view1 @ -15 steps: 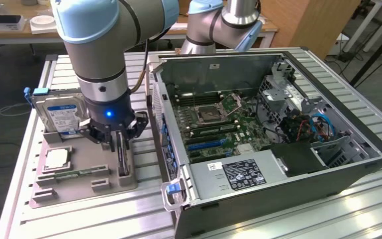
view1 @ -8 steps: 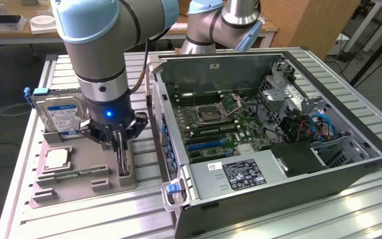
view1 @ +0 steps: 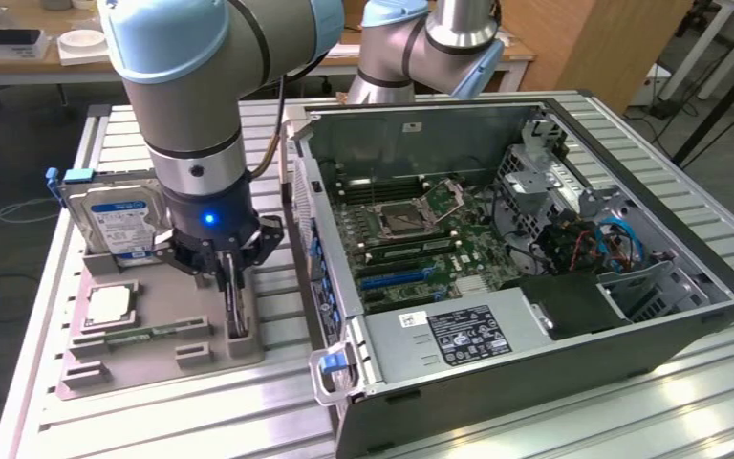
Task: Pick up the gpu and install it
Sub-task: 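Pick up the gpu and move the gpu toward the slot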
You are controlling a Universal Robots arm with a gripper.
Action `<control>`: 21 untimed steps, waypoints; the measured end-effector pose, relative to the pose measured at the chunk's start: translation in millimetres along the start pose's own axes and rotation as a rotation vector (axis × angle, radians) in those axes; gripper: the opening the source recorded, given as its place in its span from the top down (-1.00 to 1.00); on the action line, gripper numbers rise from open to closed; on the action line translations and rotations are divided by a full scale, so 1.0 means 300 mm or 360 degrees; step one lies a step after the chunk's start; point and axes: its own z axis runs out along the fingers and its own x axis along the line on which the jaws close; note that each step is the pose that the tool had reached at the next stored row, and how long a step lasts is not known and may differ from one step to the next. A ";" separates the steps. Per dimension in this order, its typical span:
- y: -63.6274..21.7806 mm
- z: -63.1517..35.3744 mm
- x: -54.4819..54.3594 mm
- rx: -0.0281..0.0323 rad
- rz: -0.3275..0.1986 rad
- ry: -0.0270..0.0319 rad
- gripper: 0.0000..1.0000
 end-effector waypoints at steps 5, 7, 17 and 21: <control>0.000 0.000 0.000 -0.00001 0.0000 0.00002 0.48; 0.000 0.000 0.000 -0.00001 0.0000 0.00001 0.48; 0.000 0.000 0.000 -0.00001 0.0000 0.00001 0.48; 0.001 -0.012 0.000 -0.00003 0.0000 -0.00001 0.48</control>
